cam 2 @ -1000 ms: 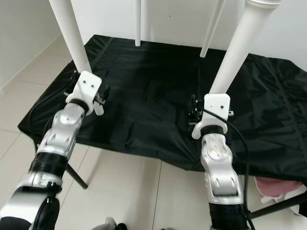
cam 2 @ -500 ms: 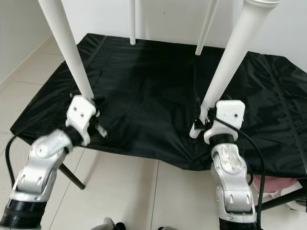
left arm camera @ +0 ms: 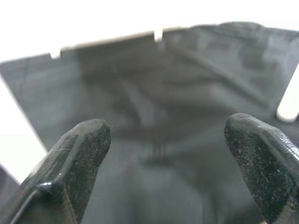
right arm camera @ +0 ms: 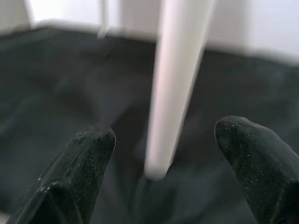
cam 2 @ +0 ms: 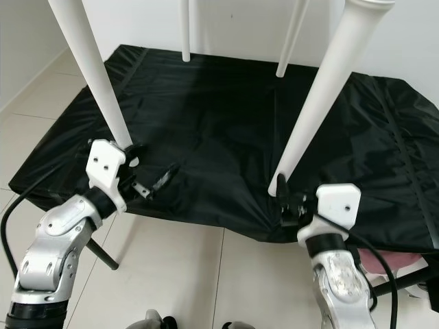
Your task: Building children table
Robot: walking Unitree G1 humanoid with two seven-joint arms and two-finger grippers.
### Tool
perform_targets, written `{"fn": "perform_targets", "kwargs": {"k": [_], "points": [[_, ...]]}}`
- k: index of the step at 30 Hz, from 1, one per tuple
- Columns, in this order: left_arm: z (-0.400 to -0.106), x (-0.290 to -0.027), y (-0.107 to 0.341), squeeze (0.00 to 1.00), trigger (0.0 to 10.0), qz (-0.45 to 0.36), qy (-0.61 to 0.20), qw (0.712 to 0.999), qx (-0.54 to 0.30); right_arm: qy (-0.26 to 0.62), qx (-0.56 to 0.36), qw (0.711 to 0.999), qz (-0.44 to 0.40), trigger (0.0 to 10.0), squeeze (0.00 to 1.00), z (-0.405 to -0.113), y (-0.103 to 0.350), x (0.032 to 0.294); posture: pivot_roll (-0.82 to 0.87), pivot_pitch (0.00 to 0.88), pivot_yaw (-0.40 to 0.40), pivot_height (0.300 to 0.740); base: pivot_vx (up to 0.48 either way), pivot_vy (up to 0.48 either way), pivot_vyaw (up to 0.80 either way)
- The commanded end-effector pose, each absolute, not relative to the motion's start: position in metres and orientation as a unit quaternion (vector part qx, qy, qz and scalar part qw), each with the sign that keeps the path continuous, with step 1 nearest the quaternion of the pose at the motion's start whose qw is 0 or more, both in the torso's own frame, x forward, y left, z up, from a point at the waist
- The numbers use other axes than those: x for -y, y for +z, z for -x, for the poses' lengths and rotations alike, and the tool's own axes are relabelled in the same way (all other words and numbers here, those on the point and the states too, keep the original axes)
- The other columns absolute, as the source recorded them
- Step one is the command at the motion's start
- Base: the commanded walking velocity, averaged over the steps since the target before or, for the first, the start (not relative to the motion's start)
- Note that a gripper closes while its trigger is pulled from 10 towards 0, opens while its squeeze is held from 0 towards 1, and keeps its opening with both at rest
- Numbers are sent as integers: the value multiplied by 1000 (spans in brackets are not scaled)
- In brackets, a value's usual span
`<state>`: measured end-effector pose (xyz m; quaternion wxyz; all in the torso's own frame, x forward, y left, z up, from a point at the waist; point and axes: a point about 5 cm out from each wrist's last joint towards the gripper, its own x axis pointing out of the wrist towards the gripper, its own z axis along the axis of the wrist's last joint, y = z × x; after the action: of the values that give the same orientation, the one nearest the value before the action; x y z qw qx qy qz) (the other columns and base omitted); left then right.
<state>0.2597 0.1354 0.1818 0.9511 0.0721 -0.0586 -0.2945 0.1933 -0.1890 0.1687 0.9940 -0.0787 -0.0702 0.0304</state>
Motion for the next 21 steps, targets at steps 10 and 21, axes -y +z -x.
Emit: {"fn": "perform_targets", "kwargs": {"k": [10, 21], "points": [[-248, -142, 145, 0, 10000, -41, -193, 980, 2, 102, 2, 993, 58, 10000, 0, -198, 124, 168, -37, 29, -23, 740, 0, 0, 0], [-254, -142, 134, 0, 10000, -67, -164, 984, 3, 109, -8, 993, 52, 10000, 0, -217, 107, 164, -13, 0, -35, 740, 0, 0, 0]]}}
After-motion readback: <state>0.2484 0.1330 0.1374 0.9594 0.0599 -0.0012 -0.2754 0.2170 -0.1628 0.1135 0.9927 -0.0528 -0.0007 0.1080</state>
